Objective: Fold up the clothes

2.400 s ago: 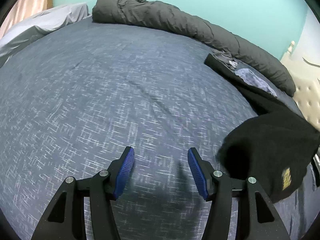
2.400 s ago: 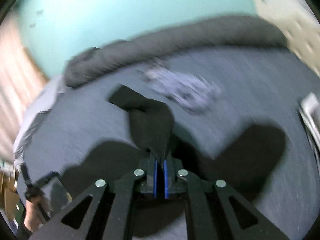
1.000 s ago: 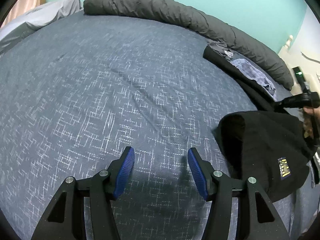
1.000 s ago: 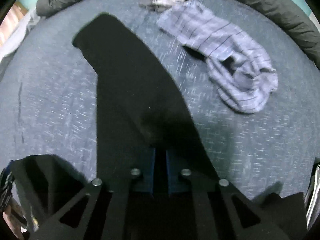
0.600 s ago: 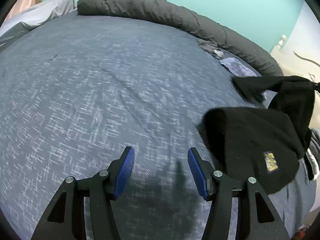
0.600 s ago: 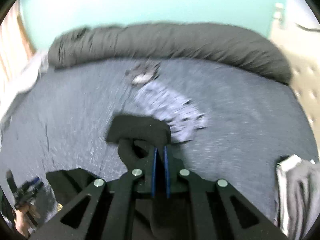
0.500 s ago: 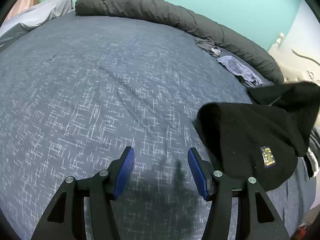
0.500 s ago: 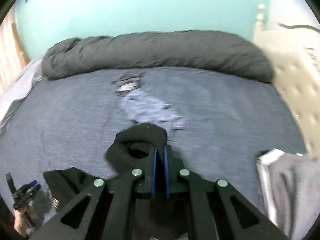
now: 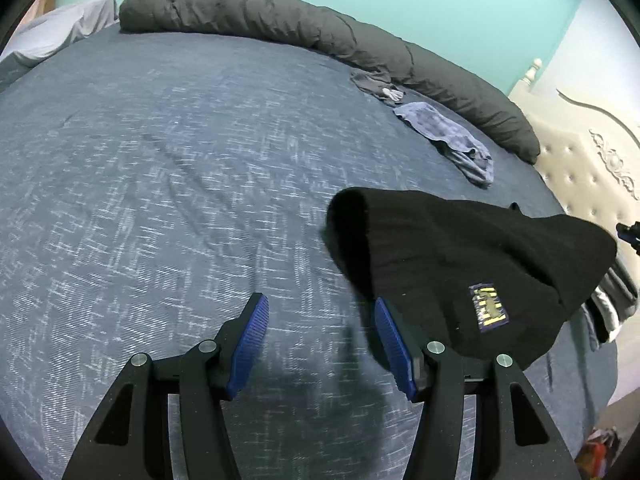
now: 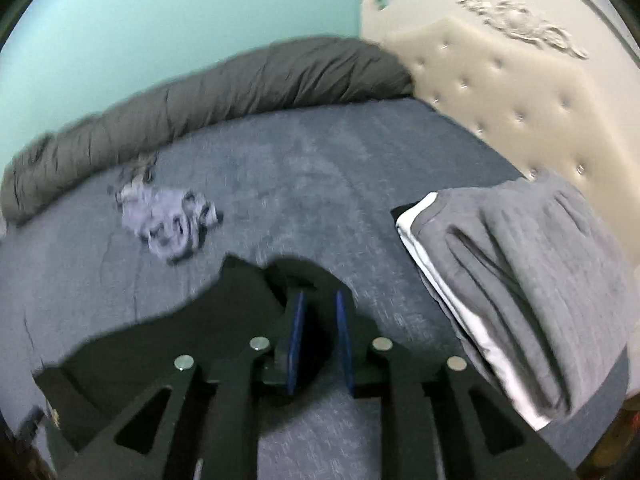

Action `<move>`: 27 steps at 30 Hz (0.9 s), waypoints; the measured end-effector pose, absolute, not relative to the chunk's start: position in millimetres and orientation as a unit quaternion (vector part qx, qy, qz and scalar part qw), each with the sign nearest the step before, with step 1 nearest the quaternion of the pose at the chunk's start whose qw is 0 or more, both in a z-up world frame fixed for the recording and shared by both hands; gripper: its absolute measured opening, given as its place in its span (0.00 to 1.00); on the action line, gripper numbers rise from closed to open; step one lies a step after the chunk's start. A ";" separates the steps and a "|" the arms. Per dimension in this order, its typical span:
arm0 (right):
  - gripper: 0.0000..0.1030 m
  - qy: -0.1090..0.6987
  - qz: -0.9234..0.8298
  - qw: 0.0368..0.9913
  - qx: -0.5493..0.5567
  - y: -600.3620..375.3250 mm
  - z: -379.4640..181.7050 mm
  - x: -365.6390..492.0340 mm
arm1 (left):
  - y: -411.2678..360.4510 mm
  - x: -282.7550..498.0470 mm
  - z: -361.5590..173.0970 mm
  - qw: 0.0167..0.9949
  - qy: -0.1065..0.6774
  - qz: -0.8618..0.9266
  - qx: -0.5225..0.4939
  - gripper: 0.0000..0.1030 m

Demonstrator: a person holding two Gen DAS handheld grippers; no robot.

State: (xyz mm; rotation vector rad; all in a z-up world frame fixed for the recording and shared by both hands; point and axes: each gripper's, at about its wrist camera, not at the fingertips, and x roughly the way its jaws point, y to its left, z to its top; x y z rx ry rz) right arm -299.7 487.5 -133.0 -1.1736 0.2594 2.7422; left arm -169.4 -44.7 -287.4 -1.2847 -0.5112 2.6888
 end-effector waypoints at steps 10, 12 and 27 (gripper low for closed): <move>0.42 0.189 0.914 -0.043 -0.356 420.0 -196.3 -244.2 | -27.4 -180.3 -285.6 0.076 -0.171 0.891 -0.415 0.58; 0.44 0.199 0.910 -0.058 -0.358 405.1 -214.7 -233.1 | -25.9 -183.2 -286.6 0.079 -0.175 0.890 -0.414 0.58; 0.58 0.250 0.891 -0.097 -0.366 355.5 -299.2 -198.7 | -38.4 -193.3 -295.7 0.070 -0.196 0.887 -0.413 0.58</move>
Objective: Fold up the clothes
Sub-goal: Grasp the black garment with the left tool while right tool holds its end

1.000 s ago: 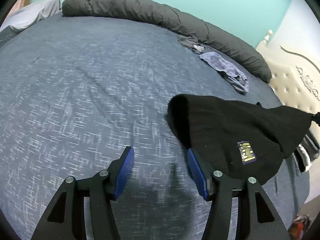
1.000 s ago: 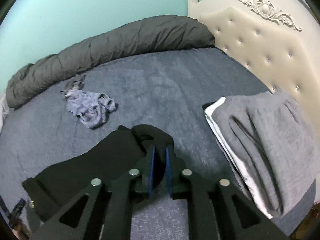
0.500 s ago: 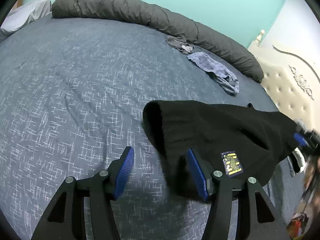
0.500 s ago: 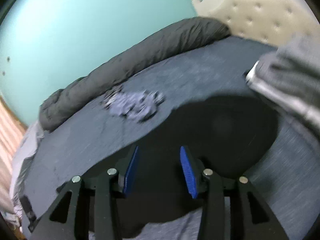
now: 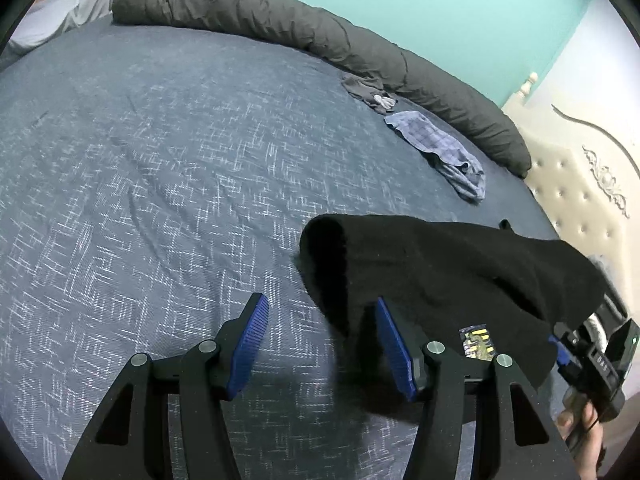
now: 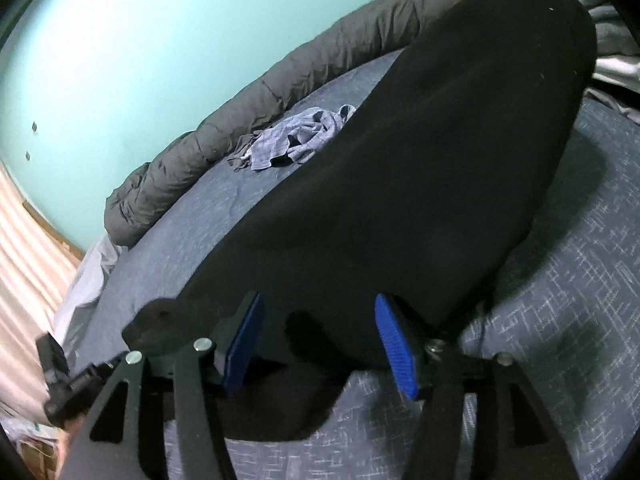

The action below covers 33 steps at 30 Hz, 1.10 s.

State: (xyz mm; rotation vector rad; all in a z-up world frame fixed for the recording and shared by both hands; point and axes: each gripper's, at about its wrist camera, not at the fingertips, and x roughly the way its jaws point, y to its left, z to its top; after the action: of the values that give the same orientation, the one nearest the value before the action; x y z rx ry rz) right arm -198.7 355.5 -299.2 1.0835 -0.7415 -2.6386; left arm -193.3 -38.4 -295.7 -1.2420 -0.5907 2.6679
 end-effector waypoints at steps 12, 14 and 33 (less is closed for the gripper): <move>0.60 -0.279 -0.872 0.120 0.384 354.3 -311.0 -209.1 | -16.9 -201.0 -292.0 0.104 -0.194 0.892 -0.394 0.58; 0.61 -0.280 -0.871 0.118 0.385 355.0 -312.6 -209.1 | -15.6 -206.5 -298.1 0.110 -0.200 0.888 -0.399 0.58; 0.65 -0.290 -0.870 0.116 0.381 354.3 -313.4 -201.4 | -12.3 -229.8 -297.3 0.134 -0.237 0.877 -0.397 0.41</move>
State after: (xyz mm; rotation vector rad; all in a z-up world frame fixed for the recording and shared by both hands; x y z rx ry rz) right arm -201.4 354.3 -313.4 1.1162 -0.8479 -2.5487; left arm -229.8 -12.3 -297.3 -1.1496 -0.6885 2.5415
